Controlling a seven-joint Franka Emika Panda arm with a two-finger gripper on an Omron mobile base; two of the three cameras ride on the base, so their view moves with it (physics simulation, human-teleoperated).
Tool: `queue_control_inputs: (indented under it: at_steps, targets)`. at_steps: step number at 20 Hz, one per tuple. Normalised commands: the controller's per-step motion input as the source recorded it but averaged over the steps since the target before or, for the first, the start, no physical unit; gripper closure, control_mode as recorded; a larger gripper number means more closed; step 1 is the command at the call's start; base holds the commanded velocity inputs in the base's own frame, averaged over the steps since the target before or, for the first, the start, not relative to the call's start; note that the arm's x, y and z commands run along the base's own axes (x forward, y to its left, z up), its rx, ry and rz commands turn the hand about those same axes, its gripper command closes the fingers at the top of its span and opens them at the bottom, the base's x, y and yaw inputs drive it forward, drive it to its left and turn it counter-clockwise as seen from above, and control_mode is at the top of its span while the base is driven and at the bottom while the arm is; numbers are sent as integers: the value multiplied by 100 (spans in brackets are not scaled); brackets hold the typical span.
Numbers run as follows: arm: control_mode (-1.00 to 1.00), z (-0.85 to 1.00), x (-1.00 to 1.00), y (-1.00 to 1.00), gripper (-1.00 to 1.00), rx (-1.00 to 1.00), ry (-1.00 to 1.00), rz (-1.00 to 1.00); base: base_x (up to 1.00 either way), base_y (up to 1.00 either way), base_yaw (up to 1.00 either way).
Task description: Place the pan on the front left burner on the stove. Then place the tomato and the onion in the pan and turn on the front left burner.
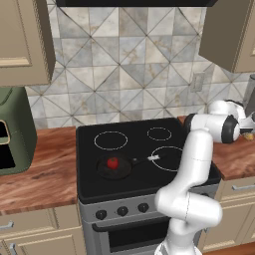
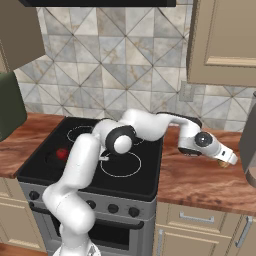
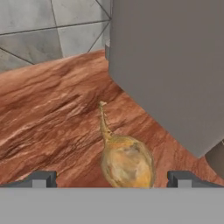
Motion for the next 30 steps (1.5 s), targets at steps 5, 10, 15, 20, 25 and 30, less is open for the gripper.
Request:
queue_control_inputs:
  at_steps: [5,10,15,20,25,30]
  targets:
    - [-100,-11,18,-13,-100,0,6,0,0,0,0]
    - [-100,-6,2,-10,-100,0,8,0,0,0,0]
    - [-100,-4,14,-8,-100,0,9,0,0,0,0]
    - [-100,-11,22,-11,-100,0,8,1,0,0,0]
    - [-100,-20,12,-11,-100,0,9,1,0,0,0]
    - [-100,-16,-2,-8,-100,0,10,0,0,0,0]
